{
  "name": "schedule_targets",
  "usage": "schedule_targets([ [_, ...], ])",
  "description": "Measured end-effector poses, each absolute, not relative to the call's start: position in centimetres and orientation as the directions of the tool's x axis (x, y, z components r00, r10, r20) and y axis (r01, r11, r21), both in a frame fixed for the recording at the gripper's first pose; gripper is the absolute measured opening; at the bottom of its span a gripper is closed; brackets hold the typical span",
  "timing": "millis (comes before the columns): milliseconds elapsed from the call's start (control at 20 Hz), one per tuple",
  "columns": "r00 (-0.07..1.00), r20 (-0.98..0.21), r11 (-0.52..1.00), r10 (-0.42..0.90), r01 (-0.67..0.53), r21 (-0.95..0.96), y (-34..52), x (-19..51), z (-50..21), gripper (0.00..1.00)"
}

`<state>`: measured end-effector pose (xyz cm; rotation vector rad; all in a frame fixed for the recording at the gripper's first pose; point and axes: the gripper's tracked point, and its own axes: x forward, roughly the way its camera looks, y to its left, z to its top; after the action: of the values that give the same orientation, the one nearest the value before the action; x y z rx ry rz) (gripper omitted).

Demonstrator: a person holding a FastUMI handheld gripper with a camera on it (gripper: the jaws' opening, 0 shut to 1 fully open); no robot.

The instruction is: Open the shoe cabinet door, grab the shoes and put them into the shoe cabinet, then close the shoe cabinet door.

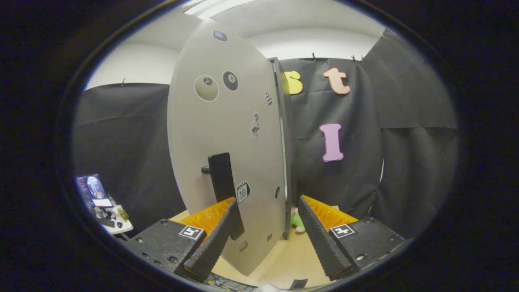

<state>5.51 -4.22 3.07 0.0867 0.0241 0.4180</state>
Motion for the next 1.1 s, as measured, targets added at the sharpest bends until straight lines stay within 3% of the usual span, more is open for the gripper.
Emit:
schedule_targets([
  [350,0.918,-0.024,0.915,0.397,-0.394,0.087,3.0,6.8,2.9,0.99],
  [700,0.886,-0.058,0.887,0.461,-0.457,0.067,13.6,9.7,1.8,0.99],
  [1100,0.927,-0.038,0.927,0.373,-0.371,0.051,15.7,10.1,2.5,0.99],
])
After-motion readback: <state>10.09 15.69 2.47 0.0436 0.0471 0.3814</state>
